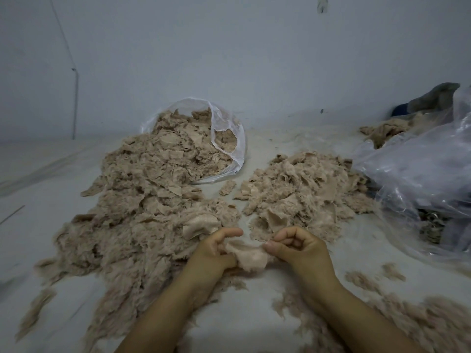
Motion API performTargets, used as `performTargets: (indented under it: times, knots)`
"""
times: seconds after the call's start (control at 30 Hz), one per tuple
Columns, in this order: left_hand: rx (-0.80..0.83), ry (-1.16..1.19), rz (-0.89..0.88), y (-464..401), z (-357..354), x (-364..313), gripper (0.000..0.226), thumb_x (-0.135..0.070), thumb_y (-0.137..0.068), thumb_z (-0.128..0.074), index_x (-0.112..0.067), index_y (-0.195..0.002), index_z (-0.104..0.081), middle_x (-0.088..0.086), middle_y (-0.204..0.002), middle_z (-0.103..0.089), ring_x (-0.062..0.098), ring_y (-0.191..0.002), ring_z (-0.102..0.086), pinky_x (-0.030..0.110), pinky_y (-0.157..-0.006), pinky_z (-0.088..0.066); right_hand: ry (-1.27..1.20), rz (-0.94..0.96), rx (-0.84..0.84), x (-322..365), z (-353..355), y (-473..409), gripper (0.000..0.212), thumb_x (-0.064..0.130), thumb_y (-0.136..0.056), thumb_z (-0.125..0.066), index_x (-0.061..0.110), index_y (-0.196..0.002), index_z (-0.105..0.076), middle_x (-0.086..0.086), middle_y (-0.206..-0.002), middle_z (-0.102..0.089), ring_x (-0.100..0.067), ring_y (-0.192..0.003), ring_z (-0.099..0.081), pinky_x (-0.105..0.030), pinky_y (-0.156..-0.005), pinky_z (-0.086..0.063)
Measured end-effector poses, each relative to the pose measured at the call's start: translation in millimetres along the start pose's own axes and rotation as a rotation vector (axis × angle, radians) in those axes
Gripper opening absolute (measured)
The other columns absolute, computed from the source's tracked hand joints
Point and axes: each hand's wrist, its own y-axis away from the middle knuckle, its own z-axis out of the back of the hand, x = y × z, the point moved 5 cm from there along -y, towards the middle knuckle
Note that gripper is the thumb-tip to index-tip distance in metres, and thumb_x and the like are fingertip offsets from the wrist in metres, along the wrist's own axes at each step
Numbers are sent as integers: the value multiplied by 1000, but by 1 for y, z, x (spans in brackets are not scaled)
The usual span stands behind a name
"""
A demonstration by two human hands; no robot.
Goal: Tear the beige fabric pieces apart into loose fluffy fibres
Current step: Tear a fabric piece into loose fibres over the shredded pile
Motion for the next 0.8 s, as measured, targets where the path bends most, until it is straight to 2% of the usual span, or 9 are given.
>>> performTargets:
  times: [0.1,0.17,0.23,0.37,0.5,0.57,0.67,0.73,0.8]
  knots:
    - [93,229,74,2,-8,1,30,-5,-83,-59,-11,-113,-54,17,-88,-71,36,-84,-69,42,-69,-58,63,22,37,2,-5,3,19,6,-58,-83,13,-66,-67,-7,-67,-67,-17,-63,-64,-19,-60,-54]
    - [33,107,57,2,-6,2,36,-13,-78,-69,-13,-111,-56,13,-87,-72,29,-78,-70,36,-65,-58,54,15,52,2,-8,4,21,11,-54,-83,12,-67,-66,-7,-66,-67,-16,-62,-64,-19,-59,-54]
    - [-109,-43,17,0,2,3,36,-4,-78,-71,-13,-111,-59,15,-92,-71,24,-72,-68,34,-65,-59,36,1,35,1,-7,2,22,8,-56,-82,8,-70,-65,-6,-65,-66,-14,-61,-63,-18,-58,-53]
    - [-196,-1,-9,-4,10,3,29,10,-82,-62,-12,-102,-64,11,-86,-71,22,-68,-68,31,-61,-59,38,-18,25,0,2,-4,16,-5,-69,-75,4,-74,-63,-5,-61,-63,-12,-54,-60,-18,-54,-51]
    - [-304,37,-31,-6,22,-1,30,16,-83,-54,-8,-99,-63,8,-69,-69,22,-64,-67,36,-65,-59,92,-179,273,-2,2,-1,19,2,-58,-80,5,-70,-65,-13,-62,-64,-16,-51,-59,-21,-51,-50]
    - [-335,112,-43,-7,31,-4,29,17,-84,-51,-6,-98,-63,7,-66,-69,20,-62,-68,36,-66,-60,200,-246,429,-2,7,1,18,0,-62,-81,8,-71,-68,-13,-64,-64,-16,-53,-61,-22,-52,-50]
    - [-226,42,-68,-3,26,-6,27,7,-84,-61,-12,-102,-64,5,-65,-69,17,-59,-66,30,-59,-58,413,-297,610,-2,4,6,40,34,-62,-87,15,-93,-68,-3,-77,-66,-10,-64,-62,-19,-57,-48]
    - [-125,-72,-82,-1,15,-3,33,0,-79,-71,-19,-105,-64,1,-65,-68,15,-58,-62,27,-58,-54,553,-219,497,-3,0,3,60,60,-52,-82,30,-100,-65,6,-87,-65,-6,-74,-64,-17,-65,-47]
    - [-57,-155,-78,1,2,-1,45,-2,-70,-78,-25,-106,-64,3,-71,-69,14,-62,-62,28,-60,-53,533,-109,412,-3,-10,2,49,51,-59,-84,32,-100,-63,11,-82,-64,-9,-73,-65,-19,-66,-47]
